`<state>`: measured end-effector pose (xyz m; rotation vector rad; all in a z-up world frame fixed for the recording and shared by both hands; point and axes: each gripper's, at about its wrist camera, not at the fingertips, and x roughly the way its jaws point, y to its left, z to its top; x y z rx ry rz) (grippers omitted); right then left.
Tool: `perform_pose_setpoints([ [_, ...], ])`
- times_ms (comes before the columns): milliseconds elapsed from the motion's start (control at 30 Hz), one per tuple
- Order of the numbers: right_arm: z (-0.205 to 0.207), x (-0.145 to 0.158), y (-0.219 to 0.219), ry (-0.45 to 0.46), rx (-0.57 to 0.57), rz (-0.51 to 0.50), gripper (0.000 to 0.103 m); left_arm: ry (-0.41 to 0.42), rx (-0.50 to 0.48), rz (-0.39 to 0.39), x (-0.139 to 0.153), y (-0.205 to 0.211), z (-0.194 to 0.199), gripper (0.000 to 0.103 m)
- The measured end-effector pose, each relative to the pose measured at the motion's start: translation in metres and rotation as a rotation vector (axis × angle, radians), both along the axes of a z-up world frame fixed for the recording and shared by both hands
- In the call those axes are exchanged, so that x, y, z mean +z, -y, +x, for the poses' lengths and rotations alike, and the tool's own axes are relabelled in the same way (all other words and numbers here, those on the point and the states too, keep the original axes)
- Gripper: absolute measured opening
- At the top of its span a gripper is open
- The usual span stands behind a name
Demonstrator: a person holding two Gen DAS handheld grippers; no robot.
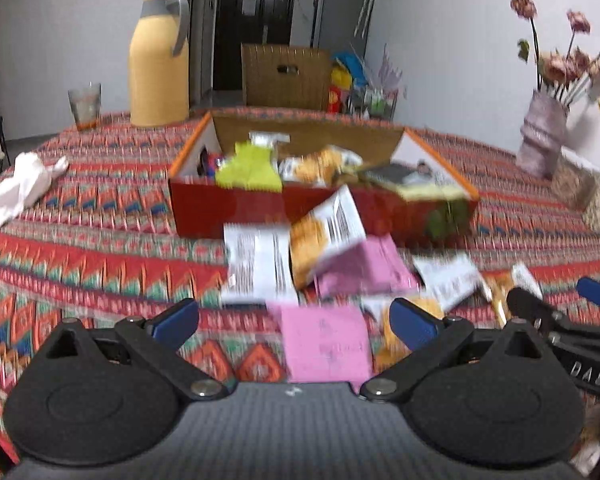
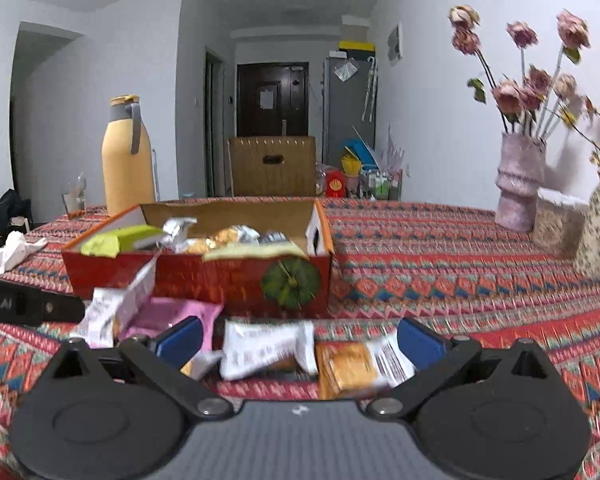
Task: Organize snacks
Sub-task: 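Withdraw both grippers from the box back toward the snack pile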
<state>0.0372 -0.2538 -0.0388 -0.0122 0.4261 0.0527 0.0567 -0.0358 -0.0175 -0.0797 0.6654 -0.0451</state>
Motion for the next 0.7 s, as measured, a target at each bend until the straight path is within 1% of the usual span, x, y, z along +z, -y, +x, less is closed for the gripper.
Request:
perform_pose_setpoints([
  [67, -0.006, -0.005, 0.006, -0.011, -0.008, 0.006, 0.103, -0.030, -0.018, -0.001, -0.007, 0.005, -0.009, 0.103],
  [233, -0.017, -0.017, 0.019, -0.037, -0.029, 0.021, 0.103, -0.071, -0.045, 0.008, -0.016, 0.015, -0.022, 0.103],
  [367, -0.023, -0.023, 0.026, -0.043, -0.039, 0.037, 0.103, -0.098, -0.034, 0.017, -0.021, 0.021, -0.026, 0.103],
  [533, -0.028, -0.028, 0.030, -0.047, -0.039, 0.052, 0.103, -0.125, -0.044, 0.033, -0.028, 0.031, -0.028, 0.103],
  [700, -0.030, -0.032, 0.033, -0.050, -0.034, 0.064, 0.103, -0.146, -0.047, 0.067, -0.034, 0.042, -0.028, 0.103],
])
